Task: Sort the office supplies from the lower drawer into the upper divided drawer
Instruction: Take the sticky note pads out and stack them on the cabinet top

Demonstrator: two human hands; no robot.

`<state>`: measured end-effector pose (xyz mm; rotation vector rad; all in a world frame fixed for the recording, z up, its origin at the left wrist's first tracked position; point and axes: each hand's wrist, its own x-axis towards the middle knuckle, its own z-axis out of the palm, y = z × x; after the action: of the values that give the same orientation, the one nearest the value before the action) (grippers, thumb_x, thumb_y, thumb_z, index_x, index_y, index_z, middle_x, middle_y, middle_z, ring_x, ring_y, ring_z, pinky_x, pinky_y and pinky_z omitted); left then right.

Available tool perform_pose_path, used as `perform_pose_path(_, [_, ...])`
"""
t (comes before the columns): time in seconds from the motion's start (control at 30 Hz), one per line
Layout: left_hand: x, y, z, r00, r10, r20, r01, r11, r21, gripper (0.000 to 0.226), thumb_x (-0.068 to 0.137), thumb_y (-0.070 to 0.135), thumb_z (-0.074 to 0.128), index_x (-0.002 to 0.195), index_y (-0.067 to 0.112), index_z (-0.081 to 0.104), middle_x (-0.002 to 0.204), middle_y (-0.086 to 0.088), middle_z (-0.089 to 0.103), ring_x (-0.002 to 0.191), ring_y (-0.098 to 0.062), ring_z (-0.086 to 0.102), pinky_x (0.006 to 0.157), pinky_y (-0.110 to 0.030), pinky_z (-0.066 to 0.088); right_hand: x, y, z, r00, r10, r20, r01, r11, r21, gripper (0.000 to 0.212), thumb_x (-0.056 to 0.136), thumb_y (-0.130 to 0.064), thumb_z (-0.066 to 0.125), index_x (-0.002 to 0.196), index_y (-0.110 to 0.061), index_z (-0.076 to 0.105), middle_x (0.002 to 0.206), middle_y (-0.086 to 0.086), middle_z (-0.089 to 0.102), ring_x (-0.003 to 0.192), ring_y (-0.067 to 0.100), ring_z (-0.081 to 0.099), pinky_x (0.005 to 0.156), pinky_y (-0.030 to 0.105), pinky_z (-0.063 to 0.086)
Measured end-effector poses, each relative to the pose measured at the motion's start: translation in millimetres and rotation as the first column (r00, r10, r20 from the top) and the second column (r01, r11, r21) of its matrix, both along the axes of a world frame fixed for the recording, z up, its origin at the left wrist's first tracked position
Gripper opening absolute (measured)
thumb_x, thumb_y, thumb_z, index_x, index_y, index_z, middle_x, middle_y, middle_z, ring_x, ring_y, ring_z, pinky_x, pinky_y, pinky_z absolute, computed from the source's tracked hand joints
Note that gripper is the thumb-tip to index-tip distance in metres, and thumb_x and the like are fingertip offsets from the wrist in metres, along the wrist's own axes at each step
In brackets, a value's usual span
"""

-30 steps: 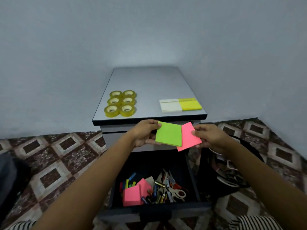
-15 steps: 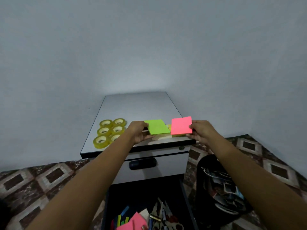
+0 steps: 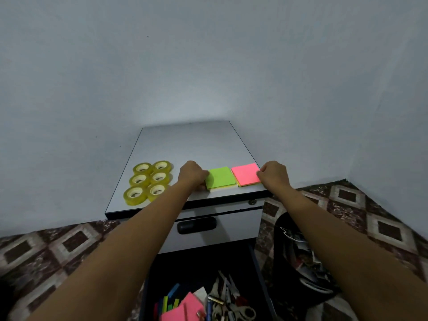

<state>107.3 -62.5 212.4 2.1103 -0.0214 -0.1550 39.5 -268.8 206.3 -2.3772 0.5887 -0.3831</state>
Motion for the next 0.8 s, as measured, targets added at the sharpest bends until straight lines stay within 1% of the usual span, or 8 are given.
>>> perform_pose_path(0.07, [-2,-1,-1,1.000,0.003,-0.013,-0.003,1.000,0.013,0.021,0.081,0.006,0.063,0.064,0.002,0.052,0.058,-0.016,0.052,0.061,-0.036,0.064,0.070,-0.050,0.058,2,0,-3,1.000,0.008,-0.004,-0.008,1.000,-0.014,0.021,0.089,-0.014,0.056,0.093,0.005,0.065,0.096,0.018,0.066,0.093,0.032,0.061,0.067,0.024,0.038])
perform_pose_path(0.17, [-1,-4,-3,1.000,0.014,0.019,-0.014,0.999,0.048,0.019,0.078,0.003,0.064,0.062,0.002,0.053,0.057,-0.016,0.054,0.072,-0.041,0.069,0.070,-0.049,0.058,2,2,-1,1.000,0.009,-0.009,-0.010,0.999,-0.032,0.023,0.089,-0.015,0.057,0.095,0.005,0.065,0.098,0.019,0.066,0.094,0.032,0.061,0.066,0.024,0.037])
perform_pose_path(0.4, [-1,-6,-2,1.000,0.008,0.002,-0.008,0.999,0.045,0.019,0.079,-0.001,0.060,0.062,0.003,0.053,0.055,-0.015,0.054,0.064,-0.037,0.066,0.072,-0.048,0.058,0,4,1,1.000,0.009,-0.021,-0.010,0.999,-0.051,0.022,0.088,-0.014,0.059,0.096,0.005,0.065,0.098,0.020,0.066,0.093,0.032,0.061,0.067,0.025,0.039])
perform_pose_path(0.5, [1,-3,-5,1.000,-0.006,-0.001,0.006,1.000,0.030,0.007,0.078,-0.001,0.059,0.070,-0.001,0.059,0.062,-0.017,0.056,0.075,-0.041,0.068,0.073,-0.051,0.057,-4,7,1,1.000,0.005,-0.017,-0.006,0.999,-0.050,0.018,0.088,-0.010,0.055,0.088,0.006,0.063,0.089,0.020,0.063,0.092,0.033,0.061,0.063,0.025,0.036])
perform_pose_path(0.6, [-7,-1,-1,1.000,-0.012,0.027,0.012,1.000,0.007,0.008,0.081,0.000,0.056,0.077,0.003,0.062,0.071,-0.018,0.058,0.071,-0.036,0.066,0.074,-0.052,0.057,-10,13,3,1.000,0.001,0.022,0.000,0.998,-0.057,0.023,0.088,-0.007,0.052,0.096,0.011,0.063,0.097,0.022,0.065,0.094,0.034,0.061,0.065,0.029,0.041])
perform_pose_path(0.63, [-13,0,1,0.998,-0.022,0.063,0.020,0.999,0.037,0.008,0.082,0.003,0.056,0.083,0.005,0.064,0.080,-0.019,0.062,0.075,-0.035,0.066,0.078,-0.048,0.057,-13,14,3,0.999,-0.003,0.043,0.005,0.998,-0.063,0.024,0.089,-0.007,0.051,0.099,0.012,0.063,0.100,0.023,0.065,0.095,0.034,0.060,0.069,0.032,0.045])
perform_pose_path(0.7, [-24,4,3,0.981,-0.063,0.182,0.035,0.988,0.151,0.023,0.085,0.013,0.058,0.106,0.007,0.065,0.103,-0.016,0.066,0.092,-0.032,0.064,0.085,-0.035,0.052,-21,18,3,0.996,-0.002,0.091,0.011,0.995,-0.098,0.027,0.089,-0.009,0.051,0.103,0.011,0.063,0.107,0.024,0.063,0.099,0.034,0.058,0.078,0.033,0.046])
perform_pose_path(0.8, [-54,13,3,0.938,-0.145,0.315,0.087,0.978,0.189,0.027,0.088,0.022,0.057,0.112,0.012,0.064,0.100,-0.006,0.066,0.085,-0.019,0.058,0.073,-0.022,0.042,-40,26,0,0.985,0.005,0.170,0.018,0.990,-0.136,0.031,0.091,-0.013,0.052,0.113,0.007,0.061,0.115,0.024,0.058,0.103,0.035,0.056,0.085,0.031,0.042])
